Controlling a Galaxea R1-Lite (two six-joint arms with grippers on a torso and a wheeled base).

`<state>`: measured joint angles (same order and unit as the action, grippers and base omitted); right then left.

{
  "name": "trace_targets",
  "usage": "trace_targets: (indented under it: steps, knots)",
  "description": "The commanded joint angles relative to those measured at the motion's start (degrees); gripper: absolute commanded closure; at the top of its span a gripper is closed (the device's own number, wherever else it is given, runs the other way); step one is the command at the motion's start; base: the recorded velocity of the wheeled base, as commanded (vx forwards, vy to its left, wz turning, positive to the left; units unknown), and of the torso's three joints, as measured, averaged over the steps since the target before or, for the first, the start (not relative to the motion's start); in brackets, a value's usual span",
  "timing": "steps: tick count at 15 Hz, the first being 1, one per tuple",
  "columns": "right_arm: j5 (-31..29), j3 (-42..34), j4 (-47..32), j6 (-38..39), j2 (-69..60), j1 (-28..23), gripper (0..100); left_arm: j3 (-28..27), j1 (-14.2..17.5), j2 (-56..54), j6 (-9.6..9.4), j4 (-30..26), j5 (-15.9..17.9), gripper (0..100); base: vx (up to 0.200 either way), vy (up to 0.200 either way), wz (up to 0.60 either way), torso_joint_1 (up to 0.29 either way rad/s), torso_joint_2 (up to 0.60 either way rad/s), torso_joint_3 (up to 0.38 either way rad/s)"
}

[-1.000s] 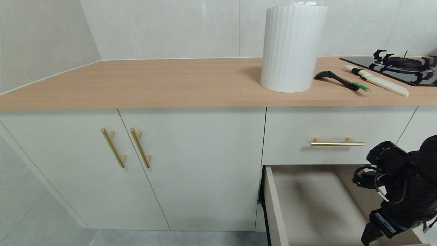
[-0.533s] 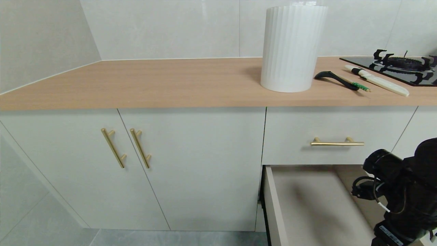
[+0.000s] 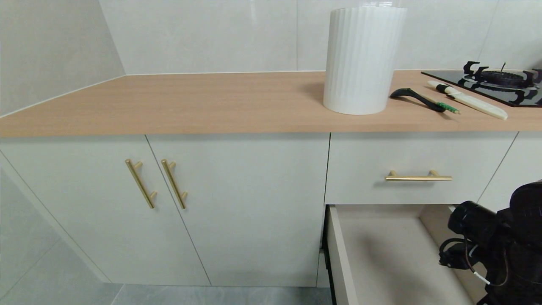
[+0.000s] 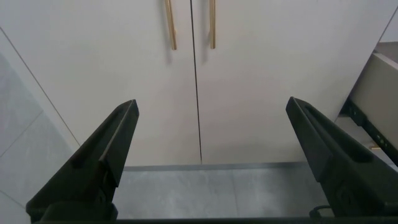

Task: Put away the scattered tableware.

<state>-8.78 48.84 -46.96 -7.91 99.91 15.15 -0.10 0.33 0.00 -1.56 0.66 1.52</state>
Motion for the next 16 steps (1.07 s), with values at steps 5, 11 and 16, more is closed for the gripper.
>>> trace_targets:
  steps: [5, 11, 16]
  knots:
    - [0.08, 6.36, -0.94, 0.00, -15.80, 0.32, 0, 0.01, 0.02, 0.09, -0.02, 0.04, 0.06, 0, 0.000, 0.000, 0.00, 0.000, 0.00, 0.000]
    - [0.69, 32.02, -5.07, 1.76, -24.77, 0.14, 0, 0.01, 0.02, 0.00, -0.02, 0.04, 0.06, 0, 0.000, 0.000, 0.00, 0.000, 0.00, 0.000]
    - [5.35, 36.51, 14.97, 4.92, -18.44, -5.22, 0, 0.01, 0.02, 0.00, -0.02, 0.04, 0.06, 0, 0.000, 0.000, 0.00, 0.000, 0.00, 0.000]
